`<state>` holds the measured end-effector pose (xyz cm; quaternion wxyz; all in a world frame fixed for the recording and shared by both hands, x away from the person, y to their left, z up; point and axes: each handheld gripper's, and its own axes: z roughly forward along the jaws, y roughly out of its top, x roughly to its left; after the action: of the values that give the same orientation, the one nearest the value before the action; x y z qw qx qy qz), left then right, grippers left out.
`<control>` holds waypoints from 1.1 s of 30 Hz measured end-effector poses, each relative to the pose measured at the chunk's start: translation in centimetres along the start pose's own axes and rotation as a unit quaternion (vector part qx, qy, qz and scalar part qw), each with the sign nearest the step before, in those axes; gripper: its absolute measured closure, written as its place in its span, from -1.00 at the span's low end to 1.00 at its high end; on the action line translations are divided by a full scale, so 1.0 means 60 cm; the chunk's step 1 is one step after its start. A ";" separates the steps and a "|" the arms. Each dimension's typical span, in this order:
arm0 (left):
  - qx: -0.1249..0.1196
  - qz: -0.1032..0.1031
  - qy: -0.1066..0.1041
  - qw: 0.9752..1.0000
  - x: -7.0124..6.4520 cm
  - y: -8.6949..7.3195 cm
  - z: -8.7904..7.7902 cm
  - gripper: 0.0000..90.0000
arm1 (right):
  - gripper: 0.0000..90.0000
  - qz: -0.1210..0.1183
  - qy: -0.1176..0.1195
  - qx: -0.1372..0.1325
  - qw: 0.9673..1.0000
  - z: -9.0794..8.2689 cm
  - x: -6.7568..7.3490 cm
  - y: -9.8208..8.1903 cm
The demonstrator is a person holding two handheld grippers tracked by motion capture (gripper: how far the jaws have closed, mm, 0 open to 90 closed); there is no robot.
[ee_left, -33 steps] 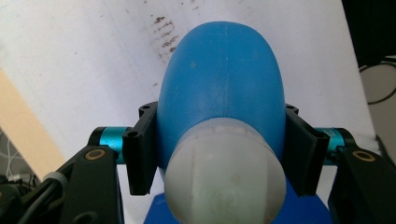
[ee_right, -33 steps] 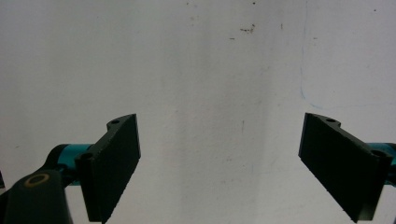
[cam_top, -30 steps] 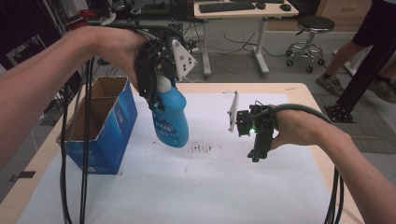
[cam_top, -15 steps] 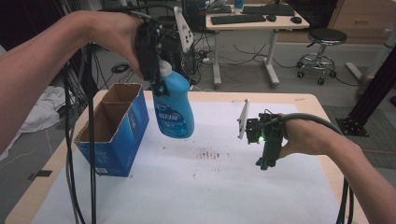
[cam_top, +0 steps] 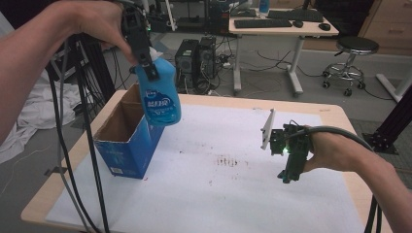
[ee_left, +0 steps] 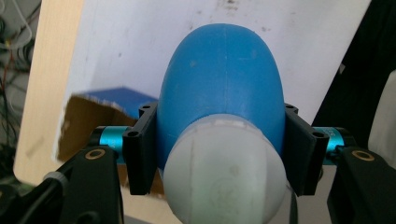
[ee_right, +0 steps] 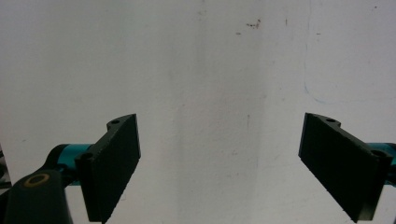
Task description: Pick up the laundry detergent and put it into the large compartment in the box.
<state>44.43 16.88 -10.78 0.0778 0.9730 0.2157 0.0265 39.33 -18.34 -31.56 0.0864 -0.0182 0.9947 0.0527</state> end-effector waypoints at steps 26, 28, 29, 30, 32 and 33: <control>0.030 -0.190 0.039 0.981 0.045 -0.109 -0.028 -0.15 | -0.74 -0.004 0.002 0.005 1.000 0.005 0.001 0.004; 0.033 -0.195 0.039 0.979 0.046 -0.113 -0.025 -0.15 | -0.74 -0.004 0.002 0.005 1.000 0.005 0.001 0.006; 0.034 -0.194 0.039 0.980 0.046 -0.114 -0.023 -0.15 | -0.74 -0.005 0.002 0.005 1.000 0.006 0.001 0.006; 0.033 -0.208 0.038 0.977 0.048 -0.116 -0.021 -0.15 | -0.74 -0.007 0.002 0.005 1.000 0.006 0.001 0.006; 0.038 -0.217 0.038 0.975 0.051 -0.120 -0.018 -0.15 | -0.74 -0.008 0.002 0.006 1.000 0.006 0.002 0.006; 0.039 -0.220 0.038 0.974 0.052 -0.121 -0.016 -0.15 | -0.74 -0.007 0.002 0.007 1.000 0.006 0.002 0.006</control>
<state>44.14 24.83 -10.96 0.0352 0.9023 0.4280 0.0375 39.23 -17.95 -31.88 0.0849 -0.0245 0.9951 0.0454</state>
